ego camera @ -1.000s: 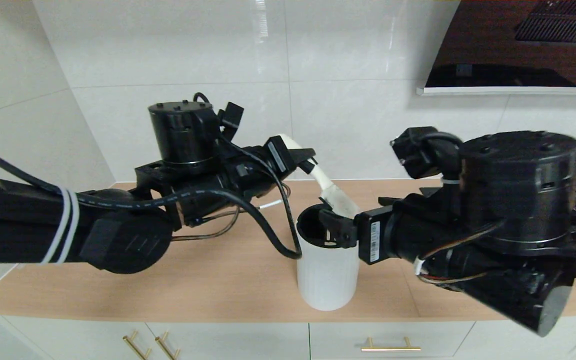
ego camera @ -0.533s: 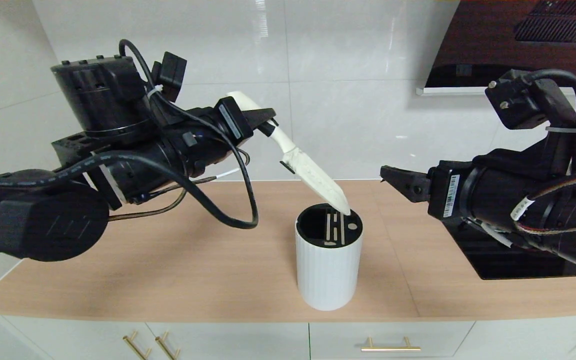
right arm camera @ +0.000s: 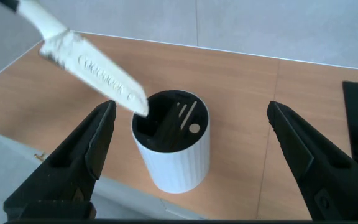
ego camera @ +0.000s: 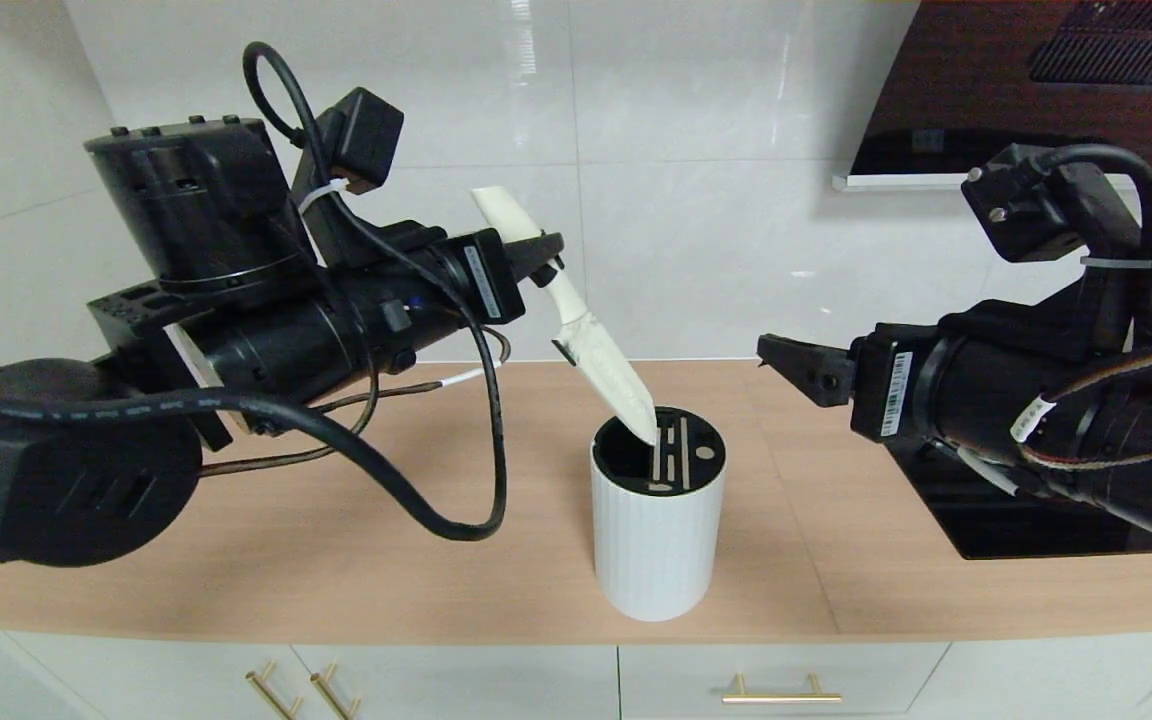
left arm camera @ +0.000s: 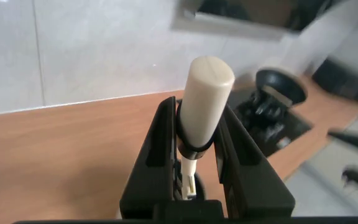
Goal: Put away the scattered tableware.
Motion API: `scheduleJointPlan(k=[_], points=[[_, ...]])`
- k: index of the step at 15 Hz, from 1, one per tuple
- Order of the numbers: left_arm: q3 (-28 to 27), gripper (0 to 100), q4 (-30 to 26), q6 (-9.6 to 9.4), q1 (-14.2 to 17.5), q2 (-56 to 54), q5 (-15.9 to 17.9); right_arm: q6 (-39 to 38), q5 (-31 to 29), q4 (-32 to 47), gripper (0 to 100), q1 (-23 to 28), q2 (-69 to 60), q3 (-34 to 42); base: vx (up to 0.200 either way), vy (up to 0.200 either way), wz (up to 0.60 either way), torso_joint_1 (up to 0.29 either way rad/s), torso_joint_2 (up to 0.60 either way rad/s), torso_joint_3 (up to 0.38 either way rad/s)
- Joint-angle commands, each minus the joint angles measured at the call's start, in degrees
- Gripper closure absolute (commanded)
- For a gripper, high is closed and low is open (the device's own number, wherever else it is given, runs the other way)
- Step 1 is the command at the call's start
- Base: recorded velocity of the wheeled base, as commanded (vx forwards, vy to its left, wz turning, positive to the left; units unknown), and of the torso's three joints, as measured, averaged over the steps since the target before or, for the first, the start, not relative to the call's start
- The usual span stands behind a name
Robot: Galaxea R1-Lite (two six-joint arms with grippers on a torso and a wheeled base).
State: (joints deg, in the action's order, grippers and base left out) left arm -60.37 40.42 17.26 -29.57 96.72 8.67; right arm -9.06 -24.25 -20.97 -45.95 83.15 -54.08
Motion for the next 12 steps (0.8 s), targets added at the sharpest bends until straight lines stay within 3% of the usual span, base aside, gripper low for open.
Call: scheduleJointPlan(k=[1, 3, 9, 11, 12], points=[[-1.51, 100, 0.18, -3.73, -0.57, 1.72, 0.12, 0.00, -0.10, -0.04, 0, -0.02, 1.05, 0.02, 0.000, 0.000, 0.00, 0.000, 0.00, 0.000], [-1.33, 100, 0.18, -8.21, -0.75, 2.95, 0.03, 0.00, -0.10, -0.13, 0, 0.42, 0.96, 0.20, 0.000, 0.000, 0.00, 0.000, 0.00, 0.000], [-0.98, 100, 0.18, -10.76, -0.92, 5.50, -1.72, -0.08, -0.10, -0.13, 0, 1.39, 1.05, 0.29, 0.000, 0.000, 0.00, 0.000, 0.00, 0.000], [1.31, 100, 0.18, -13.75, -0.92, 5.41, -2.16, -0.08, -0.01, -0.30, 0, 1.91, 2.01, 0.20, 0.000, 0.000, 0.00, 0.000, 0.00, 0.000], [1.57, 100, 0.18, -14.27, -1.01, 5.67, -2.16, -0.17, -0.01, -0.39, 0, 2.18, 2.37, 0.20, 0.000, 0.000, 0.00, 0.000, 0.00, 0.000]])
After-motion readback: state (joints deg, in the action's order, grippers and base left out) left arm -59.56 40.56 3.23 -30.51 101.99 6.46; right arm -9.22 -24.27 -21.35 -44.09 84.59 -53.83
